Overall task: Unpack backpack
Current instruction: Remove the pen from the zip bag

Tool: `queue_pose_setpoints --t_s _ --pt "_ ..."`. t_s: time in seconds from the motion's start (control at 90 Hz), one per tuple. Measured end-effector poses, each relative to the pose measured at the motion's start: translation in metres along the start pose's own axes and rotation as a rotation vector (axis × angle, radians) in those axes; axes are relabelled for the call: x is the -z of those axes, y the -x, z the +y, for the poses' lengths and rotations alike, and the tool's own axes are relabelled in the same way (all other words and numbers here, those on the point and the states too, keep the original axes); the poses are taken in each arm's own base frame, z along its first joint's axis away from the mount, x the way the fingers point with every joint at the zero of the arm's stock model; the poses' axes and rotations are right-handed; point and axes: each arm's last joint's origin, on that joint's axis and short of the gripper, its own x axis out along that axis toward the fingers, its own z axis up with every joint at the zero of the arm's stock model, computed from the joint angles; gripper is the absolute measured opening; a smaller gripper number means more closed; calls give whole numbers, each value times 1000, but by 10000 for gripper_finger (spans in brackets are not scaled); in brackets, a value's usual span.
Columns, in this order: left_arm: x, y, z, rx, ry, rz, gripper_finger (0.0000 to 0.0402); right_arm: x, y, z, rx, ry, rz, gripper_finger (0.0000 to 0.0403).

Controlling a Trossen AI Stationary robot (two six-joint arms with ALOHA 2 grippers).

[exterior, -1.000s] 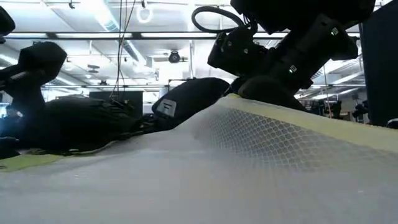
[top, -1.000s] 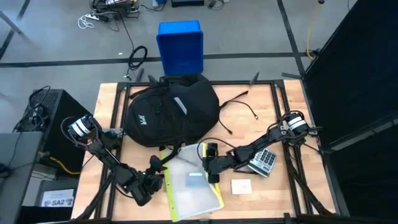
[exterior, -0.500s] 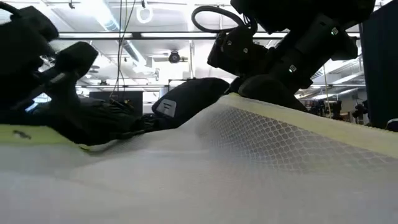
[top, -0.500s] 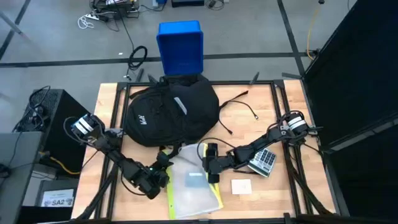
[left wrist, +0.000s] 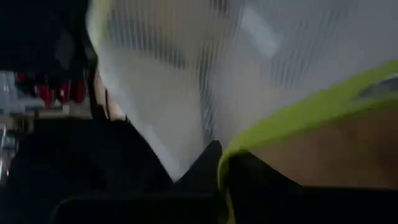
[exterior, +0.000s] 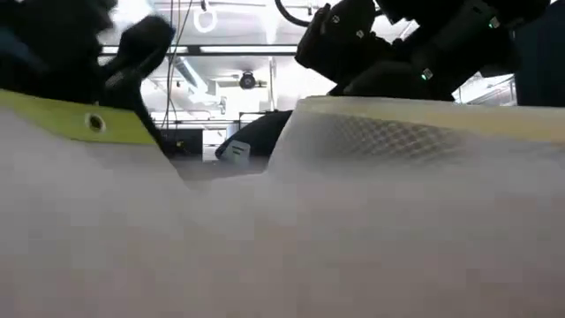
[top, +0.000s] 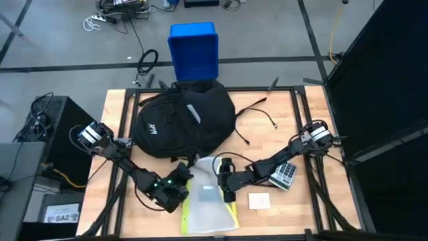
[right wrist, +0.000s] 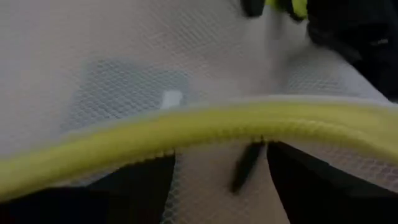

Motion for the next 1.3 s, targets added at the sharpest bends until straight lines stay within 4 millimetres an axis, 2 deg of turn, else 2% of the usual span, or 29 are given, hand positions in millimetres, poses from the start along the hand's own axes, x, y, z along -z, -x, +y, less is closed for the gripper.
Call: queue_pose_setpoints --t_s 0.178,0.378,0.6,0.956,1.3 --pt "-22 6 13 32 -11 -78 0 3 1 1 1 -40 26 234" --pt "-33 12 16 106 -6 -139 0 5 2 2 35 5 42 247" --pt "-49 32 24 161 -29 -150 0 5 5 9 77 70 30 245" --pt "-48 40 27 307 13 -125 0 5 7 11 121 83 13 237" --pt "-42 61 47 369 98 -188 0 -1 7 12 134 83 -42 252"
